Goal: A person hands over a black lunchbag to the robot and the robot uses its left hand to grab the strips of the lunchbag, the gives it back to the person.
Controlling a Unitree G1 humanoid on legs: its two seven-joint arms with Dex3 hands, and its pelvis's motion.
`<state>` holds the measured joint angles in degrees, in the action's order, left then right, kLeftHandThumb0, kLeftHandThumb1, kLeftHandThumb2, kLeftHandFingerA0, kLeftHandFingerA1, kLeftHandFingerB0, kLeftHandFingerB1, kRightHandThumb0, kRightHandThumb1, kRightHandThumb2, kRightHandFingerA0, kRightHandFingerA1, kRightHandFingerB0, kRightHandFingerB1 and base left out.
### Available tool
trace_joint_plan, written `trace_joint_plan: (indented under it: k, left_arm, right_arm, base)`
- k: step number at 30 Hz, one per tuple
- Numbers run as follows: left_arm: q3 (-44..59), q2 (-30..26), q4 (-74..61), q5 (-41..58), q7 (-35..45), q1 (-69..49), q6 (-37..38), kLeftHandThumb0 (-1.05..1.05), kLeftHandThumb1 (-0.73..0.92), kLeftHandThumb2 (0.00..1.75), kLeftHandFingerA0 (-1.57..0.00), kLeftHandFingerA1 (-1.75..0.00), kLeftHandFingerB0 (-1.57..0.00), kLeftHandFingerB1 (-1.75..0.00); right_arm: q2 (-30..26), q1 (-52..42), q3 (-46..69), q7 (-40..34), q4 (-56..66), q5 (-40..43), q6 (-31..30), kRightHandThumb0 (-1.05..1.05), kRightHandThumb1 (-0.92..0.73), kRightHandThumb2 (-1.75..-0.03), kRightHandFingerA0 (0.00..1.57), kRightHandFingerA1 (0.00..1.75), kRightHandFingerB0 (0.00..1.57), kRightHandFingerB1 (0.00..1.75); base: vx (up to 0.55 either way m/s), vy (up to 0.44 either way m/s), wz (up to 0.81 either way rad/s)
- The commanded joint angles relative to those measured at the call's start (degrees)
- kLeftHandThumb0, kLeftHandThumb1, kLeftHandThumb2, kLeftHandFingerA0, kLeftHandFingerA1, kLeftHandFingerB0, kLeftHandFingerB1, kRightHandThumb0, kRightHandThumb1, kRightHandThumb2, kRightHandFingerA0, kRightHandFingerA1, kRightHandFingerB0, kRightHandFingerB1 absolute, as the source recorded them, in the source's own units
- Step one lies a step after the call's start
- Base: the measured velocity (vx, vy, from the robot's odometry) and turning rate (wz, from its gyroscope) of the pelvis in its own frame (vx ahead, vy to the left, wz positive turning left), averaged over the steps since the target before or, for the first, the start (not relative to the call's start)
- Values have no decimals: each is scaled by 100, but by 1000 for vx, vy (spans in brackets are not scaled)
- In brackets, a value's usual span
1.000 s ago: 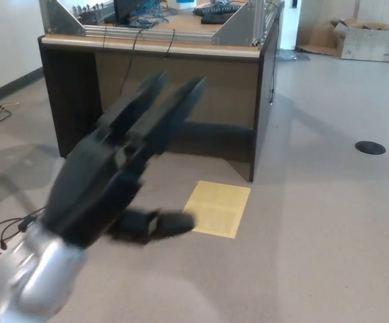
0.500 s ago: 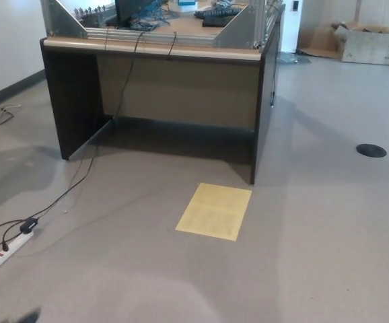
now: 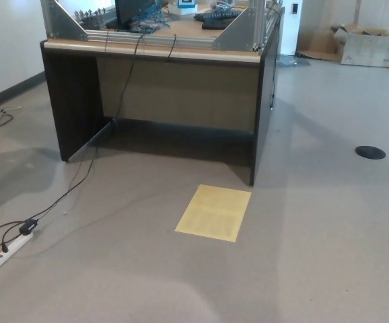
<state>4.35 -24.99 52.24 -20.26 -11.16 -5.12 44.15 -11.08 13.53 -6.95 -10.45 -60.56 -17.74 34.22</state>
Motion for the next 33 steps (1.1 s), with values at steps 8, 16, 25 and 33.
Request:
trace_joint_plan:
  k: [8, 16, 25, 33]
  left_arm:
    - [-281, -158, 381, -137, -386, 53, 548, -74, 48, 83, -6, -23, -10, -27]
    - [-459, -138, 369, -120, -462, -128, 534, -70, 57, 58, -6, -24, -12, -25]
    - [-529, -145, 393, -169, -531, -85, 496, -72, 46, 82, -7, -25, -10, -29]
    - [-601, -142, 400, -104, -461, -205, 492, -69, 56, 58, -6, -24, -12, -25]
  right_arm:
    - [-130, -226, 39, -58, -62, 50, 85, -50, -56, -93, 58, 63, 48, 56]
    - [-173, -539, 30, -75, -34, 39, 152, -51, -56, -92, 58, 63, 49, 56]
    - [-181, -503, 1, -203, -160, -34, 223, -50, -67, -60, 63, 48, 61, 45]
    - [-179, -677, -8, -202, -195, -10, 279, -49, -55, -92, 60, 63, 51, 57]
  base:
    - [0, 0, 0]
    - [0, 0, 0]
    - [0, 0, 0]
    - [0, 0, 0]
